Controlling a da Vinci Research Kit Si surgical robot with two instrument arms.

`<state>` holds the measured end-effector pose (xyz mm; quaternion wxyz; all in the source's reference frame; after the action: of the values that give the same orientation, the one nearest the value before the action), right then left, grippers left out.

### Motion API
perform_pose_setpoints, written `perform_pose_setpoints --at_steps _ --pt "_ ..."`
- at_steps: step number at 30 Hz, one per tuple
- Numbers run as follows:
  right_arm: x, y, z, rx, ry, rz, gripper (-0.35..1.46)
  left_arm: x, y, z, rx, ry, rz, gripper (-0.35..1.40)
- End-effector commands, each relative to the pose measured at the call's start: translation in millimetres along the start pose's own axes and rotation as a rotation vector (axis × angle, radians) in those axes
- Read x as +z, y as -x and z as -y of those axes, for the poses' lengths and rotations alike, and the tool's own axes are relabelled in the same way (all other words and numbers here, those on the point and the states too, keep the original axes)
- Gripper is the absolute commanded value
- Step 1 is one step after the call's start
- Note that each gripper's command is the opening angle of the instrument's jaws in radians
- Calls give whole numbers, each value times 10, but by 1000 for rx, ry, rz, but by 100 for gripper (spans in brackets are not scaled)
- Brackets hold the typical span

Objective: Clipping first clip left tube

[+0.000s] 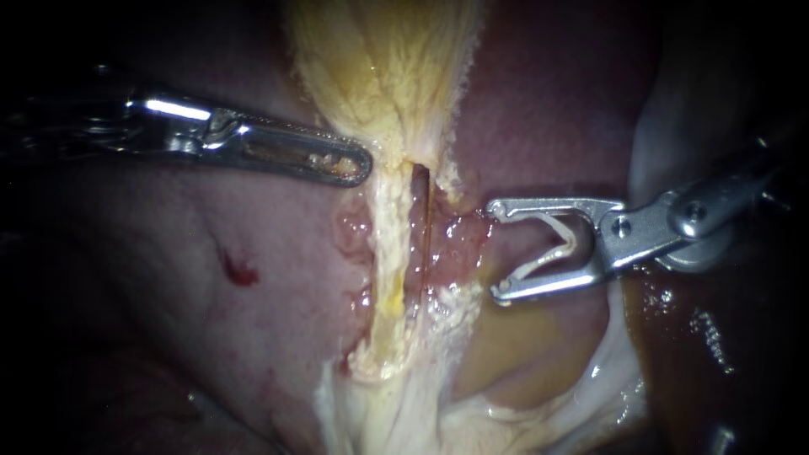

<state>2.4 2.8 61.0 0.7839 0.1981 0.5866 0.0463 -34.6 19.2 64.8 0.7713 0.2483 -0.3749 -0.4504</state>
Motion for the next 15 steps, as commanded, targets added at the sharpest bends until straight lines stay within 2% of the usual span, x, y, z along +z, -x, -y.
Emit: perform_pose_setpoints --at_steps 1,5,9,15 --pt "0 0 0 0 0 0 50 0 0 0 0 0 0 -35" --pt "0 0 0 0 0 0 50 -10 2 1 -1 -6 -2 -35" --pt "0 0 0 0 1 0 50 -32 10 5 -6 -16 -8 -35" --pt "0 0 0 0 1 0 50 -67 23 12 -16 -14 17 -35"
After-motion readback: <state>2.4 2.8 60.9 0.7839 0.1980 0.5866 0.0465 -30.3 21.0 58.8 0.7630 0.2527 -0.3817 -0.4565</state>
